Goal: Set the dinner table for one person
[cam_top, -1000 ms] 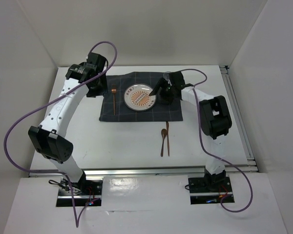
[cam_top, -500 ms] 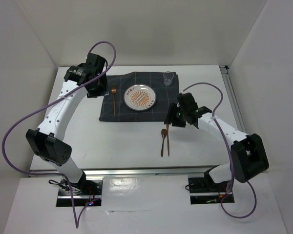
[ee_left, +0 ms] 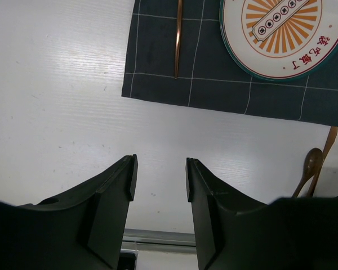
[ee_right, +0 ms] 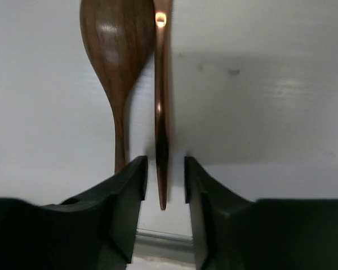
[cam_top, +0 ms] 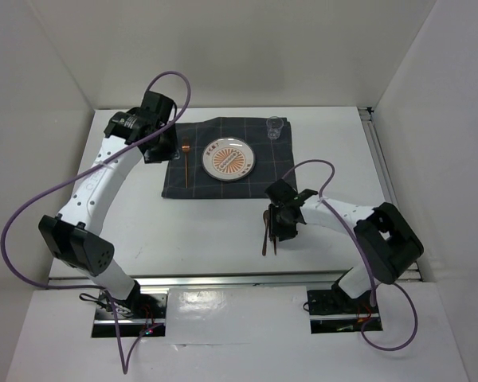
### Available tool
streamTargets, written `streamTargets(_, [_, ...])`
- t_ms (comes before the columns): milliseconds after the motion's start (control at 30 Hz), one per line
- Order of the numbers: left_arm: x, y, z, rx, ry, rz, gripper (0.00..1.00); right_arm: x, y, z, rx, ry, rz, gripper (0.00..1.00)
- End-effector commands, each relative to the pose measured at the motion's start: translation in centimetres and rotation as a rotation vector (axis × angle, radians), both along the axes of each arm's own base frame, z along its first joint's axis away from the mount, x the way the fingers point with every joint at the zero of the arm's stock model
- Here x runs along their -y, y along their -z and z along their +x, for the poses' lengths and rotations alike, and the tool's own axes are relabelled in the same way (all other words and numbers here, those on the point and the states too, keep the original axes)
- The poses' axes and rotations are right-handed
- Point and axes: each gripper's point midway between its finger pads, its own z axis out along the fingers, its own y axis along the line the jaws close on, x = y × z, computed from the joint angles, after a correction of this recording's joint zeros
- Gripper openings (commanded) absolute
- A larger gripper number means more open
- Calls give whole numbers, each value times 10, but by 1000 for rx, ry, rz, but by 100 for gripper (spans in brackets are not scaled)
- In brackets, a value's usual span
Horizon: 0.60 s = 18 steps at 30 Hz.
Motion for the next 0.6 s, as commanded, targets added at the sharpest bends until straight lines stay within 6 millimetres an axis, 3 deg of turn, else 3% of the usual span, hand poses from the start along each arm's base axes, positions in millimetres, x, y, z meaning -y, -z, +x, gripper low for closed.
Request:
streamTargets(0, [3, -16, -1, 57, -10, -37, 56, 11, 8, 8, 35, 46, -87, 39])
streamTargets(100, [2, -13, -2, 48, -11, -34, 56, 13, 16, 9, 36, 49, -99, 34])
streamTargets(167, [3, -9, -1, 40, -11, -31, 56, 14, 22, 6, 15, 60, -112, 18])
streamTargets(267, [4, -7, 2, 40, -11, -31, 56, 15, 17, 2, 3, 76, -103, 0])
streamTargets(400, [14, -12, 6, 47, 26, -72, 56, 26, -7, -7, 21, 100, -110, 0])
streamTargets(567, [19, -11, 17, 47, 39, -76, 56, 30, -55, -8, 88, 110, -71, 0])
